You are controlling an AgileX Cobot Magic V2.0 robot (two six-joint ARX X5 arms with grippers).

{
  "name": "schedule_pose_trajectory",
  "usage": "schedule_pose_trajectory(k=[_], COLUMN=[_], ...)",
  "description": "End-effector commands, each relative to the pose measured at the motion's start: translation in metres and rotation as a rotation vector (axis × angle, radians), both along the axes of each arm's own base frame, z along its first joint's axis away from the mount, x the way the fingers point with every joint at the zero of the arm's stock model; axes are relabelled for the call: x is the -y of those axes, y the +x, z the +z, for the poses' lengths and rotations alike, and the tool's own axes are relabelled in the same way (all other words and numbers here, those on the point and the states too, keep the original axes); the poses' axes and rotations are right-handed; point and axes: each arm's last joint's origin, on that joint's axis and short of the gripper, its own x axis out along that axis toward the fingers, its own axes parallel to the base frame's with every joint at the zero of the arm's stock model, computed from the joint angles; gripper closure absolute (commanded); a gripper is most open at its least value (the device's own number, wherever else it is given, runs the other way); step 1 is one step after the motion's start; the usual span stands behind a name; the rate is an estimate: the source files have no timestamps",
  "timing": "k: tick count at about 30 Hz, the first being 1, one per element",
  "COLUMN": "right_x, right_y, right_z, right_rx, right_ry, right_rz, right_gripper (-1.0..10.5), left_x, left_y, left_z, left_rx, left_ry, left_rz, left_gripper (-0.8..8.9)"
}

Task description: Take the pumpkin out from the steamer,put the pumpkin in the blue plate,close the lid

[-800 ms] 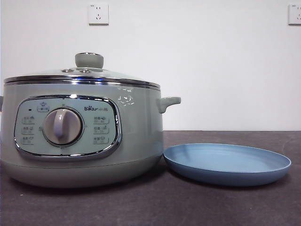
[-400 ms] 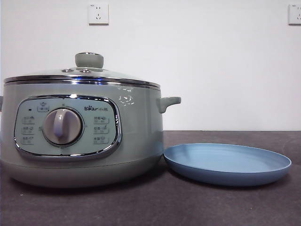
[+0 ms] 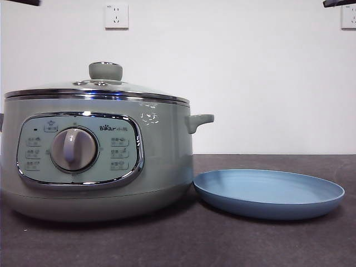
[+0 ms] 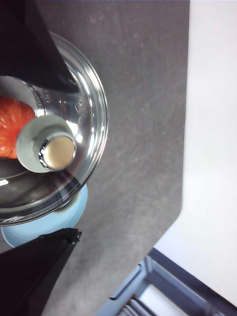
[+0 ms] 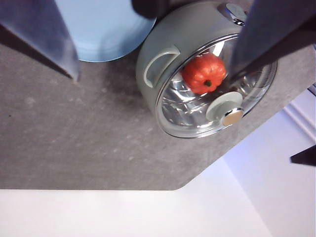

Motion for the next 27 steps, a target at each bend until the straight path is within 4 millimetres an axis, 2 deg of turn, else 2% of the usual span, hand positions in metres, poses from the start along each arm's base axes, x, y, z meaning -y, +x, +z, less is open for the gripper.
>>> schedule_pose_trajectory(k=[1, 6, 13, 18, 24, 26, 27], right_x=[-0.001, -0.001, -0.001, -0.001, -0.001, -0.001, -0.001], right_y=[0.000, 0.000, -0.001, -0.001, -0.001, -0.001, -0.001], right_z=[0.001, 0.001, 0.000, 0.000, 0.000, 0.000, 0.000], right_rx=[0.000, -0.013, -0.022, -0.023, -0.023, -0.023, -0.022], right_ry=[0.007, 0.013, 0.013, 0.013, 0.013, 0.013, 0.012], right_rz=[0.003, 0.000, 0.000, 0.000, 0.000, 0.000, 0.000], right_gripper=[4.4, 4.4, 4.4, 4.4, 4.4, 4.4, 4.4], left_x=[0.016, 0.052, 0.087, 0.096, 0.098, 0.098, 0.097], left_y=[0.014, 0.035, 0.055, 0.063, 0.066, 0.066, 0.066], left_z=[0.007, 0.007, -0.021, -0.038, -0.046, -0.047, -0.047], left_rx=[-0.005, -0.069, -0.142, -0.209, -0.244, -0.250, -0.251], left_ry=[0.111, 0.317, 0.462, 0.531, 0.548, 0.552, 0.552], left_rz=[-0.024, -0.026, -0.059, -0.052, -0.061, -0.063, -0.064], left_gripper=[3.60, 3.60, 3.60, 3.60, 3.85, 5.08, 6.08])
